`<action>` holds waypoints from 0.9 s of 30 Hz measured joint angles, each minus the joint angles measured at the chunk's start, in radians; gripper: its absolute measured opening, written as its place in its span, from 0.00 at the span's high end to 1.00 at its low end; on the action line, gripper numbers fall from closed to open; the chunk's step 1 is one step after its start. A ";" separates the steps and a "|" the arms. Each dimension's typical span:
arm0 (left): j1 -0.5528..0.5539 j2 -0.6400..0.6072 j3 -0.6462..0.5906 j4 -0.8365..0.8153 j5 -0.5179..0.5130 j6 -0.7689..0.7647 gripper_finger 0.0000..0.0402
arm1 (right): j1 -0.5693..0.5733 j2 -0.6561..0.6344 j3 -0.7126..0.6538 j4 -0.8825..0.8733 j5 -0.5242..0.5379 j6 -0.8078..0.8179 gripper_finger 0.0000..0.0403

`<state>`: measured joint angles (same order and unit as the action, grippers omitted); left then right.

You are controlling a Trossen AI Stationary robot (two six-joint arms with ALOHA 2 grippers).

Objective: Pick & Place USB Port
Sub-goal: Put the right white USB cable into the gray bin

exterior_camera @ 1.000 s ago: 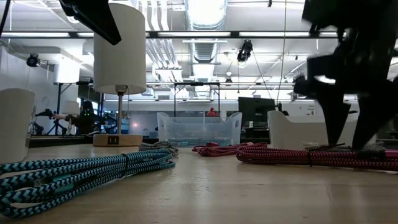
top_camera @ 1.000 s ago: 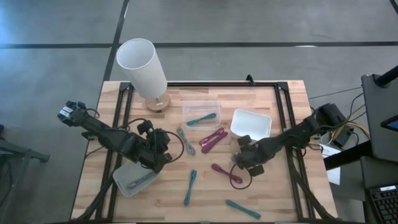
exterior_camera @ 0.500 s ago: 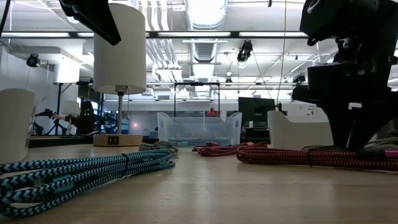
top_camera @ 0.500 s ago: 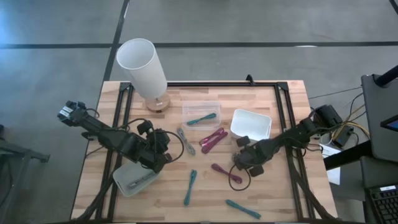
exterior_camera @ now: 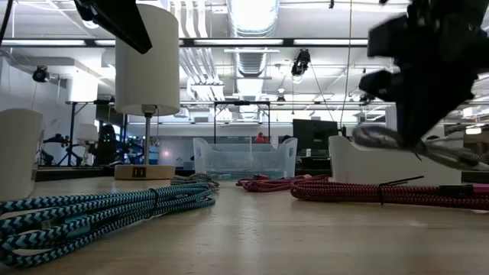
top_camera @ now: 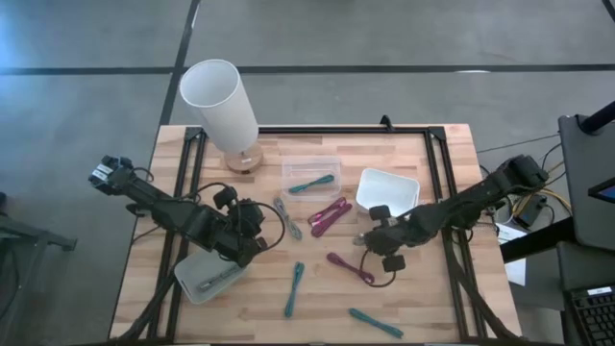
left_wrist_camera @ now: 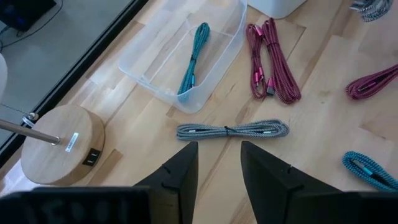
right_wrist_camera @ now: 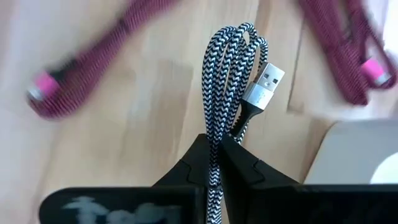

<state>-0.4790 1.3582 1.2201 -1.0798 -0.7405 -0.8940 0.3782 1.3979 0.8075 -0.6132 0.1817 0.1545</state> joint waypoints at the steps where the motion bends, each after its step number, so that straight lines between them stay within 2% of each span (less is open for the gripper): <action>1: 0.000 0.000 0.000 0.004 0.000 0.000 0.68 | 0.000 -0.019 -0.001 0.016 0.000 0.001 0.96; 8: 0.000 0.024 -0.007 0.033 -0.017 0.001 0.68 | -0.001 -0.144 -0.005 0.145 0.038 -0.023 0.96; 13: 0.000 0.048 -0.091 0.197 -0.024 0.069 0.68 | -0.006 -0.179 -0.013 0.199 0.115 -0.052 0.96; 20: 0.003 0.063 -0.249 0.558 -0.020 0.193 0.68 | -0.006 -0.156 -0.018 0.313 0.143 -0.080 0.96; 27: 0.018 0.064 -0.408 1.064 -0.020 0.353 0.68 | -0.017 -0.101 -0.021 0.549 0.143 -0.220 0.94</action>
<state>-0.4614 1.4223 0.8122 -0.0158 -0.7605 -0.5409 0.3615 1.2968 0.7868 -0.0637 0.3249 -0.0657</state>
